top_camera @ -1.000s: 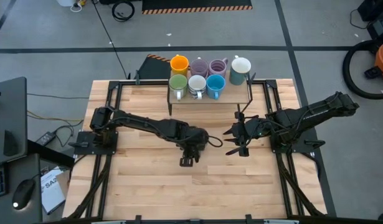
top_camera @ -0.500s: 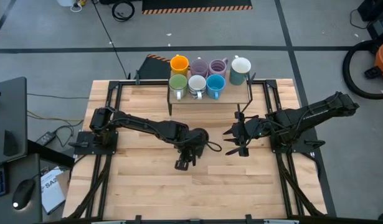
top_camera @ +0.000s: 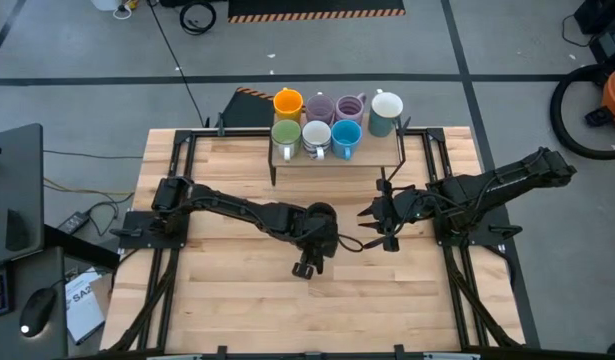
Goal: Place coffee mugs
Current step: Put the brown mug on the shelf
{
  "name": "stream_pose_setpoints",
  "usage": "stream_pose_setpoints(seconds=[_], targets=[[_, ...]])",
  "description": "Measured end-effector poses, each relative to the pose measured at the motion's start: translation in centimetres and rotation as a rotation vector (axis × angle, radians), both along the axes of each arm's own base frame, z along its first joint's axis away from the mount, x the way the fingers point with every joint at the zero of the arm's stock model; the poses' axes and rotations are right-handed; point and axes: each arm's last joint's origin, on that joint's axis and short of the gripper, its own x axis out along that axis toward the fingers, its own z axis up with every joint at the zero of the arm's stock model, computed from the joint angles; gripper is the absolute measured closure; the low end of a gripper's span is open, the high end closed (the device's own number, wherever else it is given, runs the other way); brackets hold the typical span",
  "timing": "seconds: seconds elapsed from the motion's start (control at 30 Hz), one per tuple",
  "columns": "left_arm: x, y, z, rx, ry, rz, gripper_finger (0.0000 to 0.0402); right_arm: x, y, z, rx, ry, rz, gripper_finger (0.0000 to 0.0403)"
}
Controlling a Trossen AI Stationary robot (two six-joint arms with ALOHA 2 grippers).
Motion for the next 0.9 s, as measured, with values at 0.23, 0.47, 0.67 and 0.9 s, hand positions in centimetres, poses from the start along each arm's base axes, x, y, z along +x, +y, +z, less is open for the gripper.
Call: stream_pose_setpoints(seconds=[0.23, 0.47, 0.67, 0.9], targets=[[0.7, 0.0, 0.3, 0.021, -0.083, -0.018, 0.0258, 0.0, 0.0, 0.0, 0.005, 0.0, -0.004, 0.0278], [-0.7, 0.3, 2.7, 0.046, -0.083, 0.006, 0.0258, 0.4, 0.2, -0.5, 0.043, 0.019, -0.034, 0.0278], [-1.7, 0.0, 3.1, 0.067, -0.032, 0.003, 0.0258, 2.1, 0.9, -2.0, 0.028, 0.049, -0.051, 0.0278], [-2.3, -1.5, 1.5, 0.073, -0.023, -0.025, 0.026, 4.3, 1.9, -3.3, 0.037, 0.029, -0.081, 0.0278]])
